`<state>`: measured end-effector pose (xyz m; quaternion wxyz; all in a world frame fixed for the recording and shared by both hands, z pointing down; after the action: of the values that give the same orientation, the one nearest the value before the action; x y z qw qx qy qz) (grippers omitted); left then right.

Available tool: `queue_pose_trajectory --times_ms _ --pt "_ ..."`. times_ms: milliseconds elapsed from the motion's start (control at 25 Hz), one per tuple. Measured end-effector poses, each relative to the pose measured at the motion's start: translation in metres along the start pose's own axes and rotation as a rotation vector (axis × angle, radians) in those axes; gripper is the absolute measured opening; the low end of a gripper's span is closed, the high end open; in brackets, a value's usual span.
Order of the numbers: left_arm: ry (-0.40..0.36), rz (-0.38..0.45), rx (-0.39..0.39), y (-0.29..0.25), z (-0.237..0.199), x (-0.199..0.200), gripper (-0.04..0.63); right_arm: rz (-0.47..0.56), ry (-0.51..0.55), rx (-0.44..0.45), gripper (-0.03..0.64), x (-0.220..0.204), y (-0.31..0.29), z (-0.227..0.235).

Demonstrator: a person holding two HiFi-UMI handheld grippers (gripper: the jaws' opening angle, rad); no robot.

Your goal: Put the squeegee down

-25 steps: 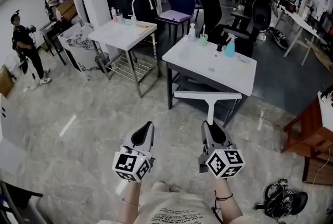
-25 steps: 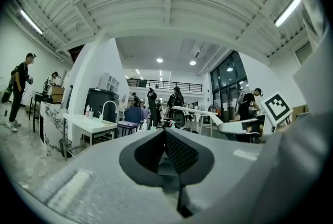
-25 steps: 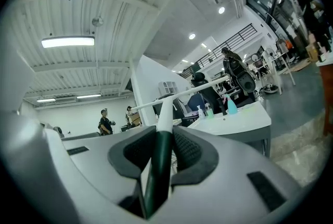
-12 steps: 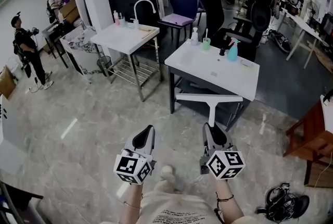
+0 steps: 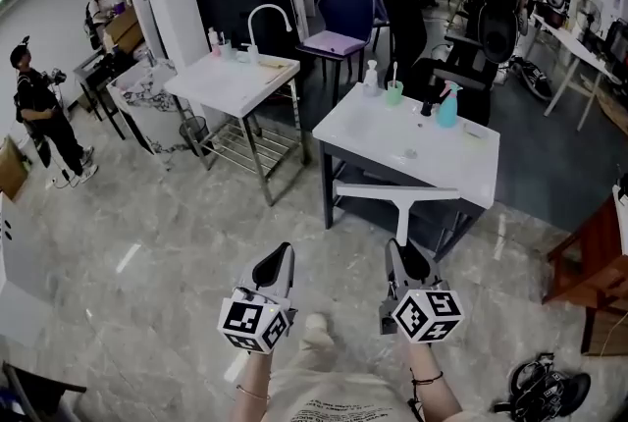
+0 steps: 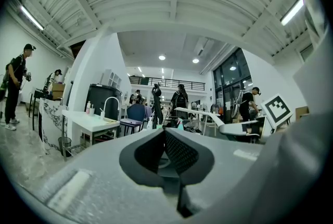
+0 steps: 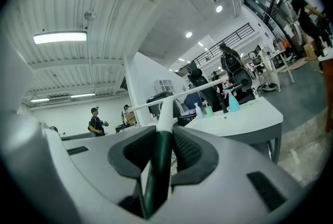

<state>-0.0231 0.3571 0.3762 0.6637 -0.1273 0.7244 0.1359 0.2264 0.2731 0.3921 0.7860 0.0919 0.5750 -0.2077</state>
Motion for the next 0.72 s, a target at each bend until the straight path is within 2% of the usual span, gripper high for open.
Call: queue_pose_trajectory --times_ms 720 --pt "0.034 -0.017 -0.084 -0.127 -0.134 0.006 0.021 -0.012 -0.006 -0.047 0.098 0.011 -0.165 -0.015"
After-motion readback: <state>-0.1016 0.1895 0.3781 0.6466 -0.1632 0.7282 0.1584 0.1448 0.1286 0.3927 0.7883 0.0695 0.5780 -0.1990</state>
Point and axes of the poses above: the fingertips, and each gripper's own axes: y backward along the fingers, z to its right, x out of its top, the point moved 7 cm from there along y, backward along the fingers, and after that the axes turned 11 degrees about -x, right-handed, at the moved point
